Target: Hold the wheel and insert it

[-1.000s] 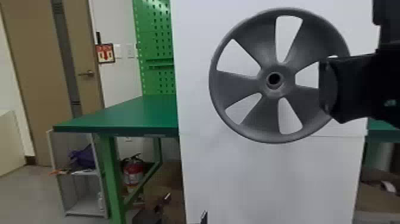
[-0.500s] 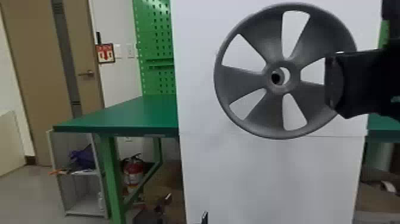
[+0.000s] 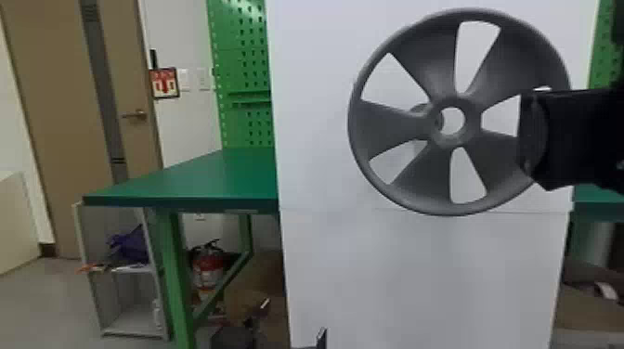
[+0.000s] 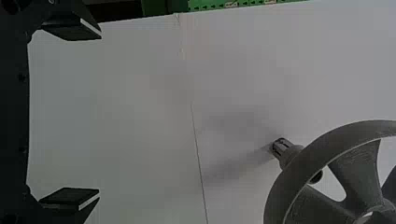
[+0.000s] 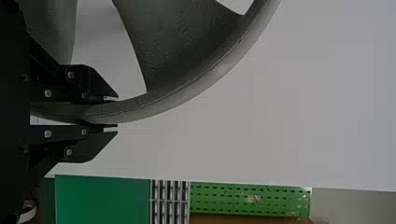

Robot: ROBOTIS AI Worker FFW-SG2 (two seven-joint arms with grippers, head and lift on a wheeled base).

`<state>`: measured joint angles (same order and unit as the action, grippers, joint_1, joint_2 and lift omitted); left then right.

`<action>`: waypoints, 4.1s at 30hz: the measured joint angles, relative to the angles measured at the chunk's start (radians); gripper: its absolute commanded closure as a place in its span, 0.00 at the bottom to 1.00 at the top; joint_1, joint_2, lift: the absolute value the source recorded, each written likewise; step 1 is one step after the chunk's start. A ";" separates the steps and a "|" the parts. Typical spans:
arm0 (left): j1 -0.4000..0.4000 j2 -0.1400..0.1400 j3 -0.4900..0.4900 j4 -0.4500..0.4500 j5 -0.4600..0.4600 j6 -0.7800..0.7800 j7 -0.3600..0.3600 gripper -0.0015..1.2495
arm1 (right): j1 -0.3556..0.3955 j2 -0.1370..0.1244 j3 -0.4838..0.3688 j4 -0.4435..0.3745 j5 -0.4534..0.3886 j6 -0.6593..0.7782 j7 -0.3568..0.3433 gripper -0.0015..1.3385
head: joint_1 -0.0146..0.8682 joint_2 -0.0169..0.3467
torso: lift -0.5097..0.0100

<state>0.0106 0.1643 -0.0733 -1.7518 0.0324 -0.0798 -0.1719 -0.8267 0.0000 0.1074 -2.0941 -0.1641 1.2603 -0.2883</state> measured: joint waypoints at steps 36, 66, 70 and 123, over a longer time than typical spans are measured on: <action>-0.007 0.003 -0.012 0.005 0.001 0.000 0.000 0.08 | -0.025 0.000 -0.013 0.185 0.022 -0.168 0.059 0.81 | 0.28 0.88 | 0.02; -0.015 0.004 -0.022 0.015 0.005 0.000 0.000 0.08 | -0.068 0.000 -0.001 0.299 0.036 -0.268 0.114 0.81 | 0.28 0.88 | 0.02; -0.016 0.005 -0.023 0.015 0.006 0.000 0.000 0.08 | -0.076 0.000 0.001 0.309 0.037 -0.274 0.114 0.81 | 0.28 0.88 | 0.02; -0.032 0.011 -0.038 0.026 0.013 -0.001 0.002 0.08 | -0.115 0.000 0.026 0.470 0.081 -0.396 0.137 0.81 | 0.28 0.88 | 0.02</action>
<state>-0.0215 0.1749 -0.1112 -1.7260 0.0454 -0.0813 -0.1703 -0.9422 0.0002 0.1338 -1.6236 -0.0827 0.8641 -0.1516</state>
